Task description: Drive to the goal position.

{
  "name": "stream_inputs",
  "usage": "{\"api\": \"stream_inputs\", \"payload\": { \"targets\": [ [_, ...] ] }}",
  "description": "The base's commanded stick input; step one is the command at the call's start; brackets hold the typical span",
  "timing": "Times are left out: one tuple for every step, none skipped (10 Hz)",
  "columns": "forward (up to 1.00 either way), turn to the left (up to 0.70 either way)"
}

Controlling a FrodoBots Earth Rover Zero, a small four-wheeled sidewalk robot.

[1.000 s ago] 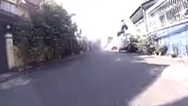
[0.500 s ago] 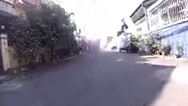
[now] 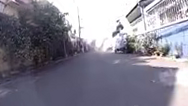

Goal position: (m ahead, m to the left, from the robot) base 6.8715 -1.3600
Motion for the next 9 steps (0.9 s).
{"api": "stream_inputs", "payload": {
  "targets": [
    [0.7, 0.0],
    [0.7, 0.0],
    [0.7, 0.0],
    [0.7, 0.0],
    [0.7, 0.0],
    [0.7, 0.0],
    [0.7, 0.0],
    [0.7, 0.0],
    [0.7, 0.0]
  ]
}}
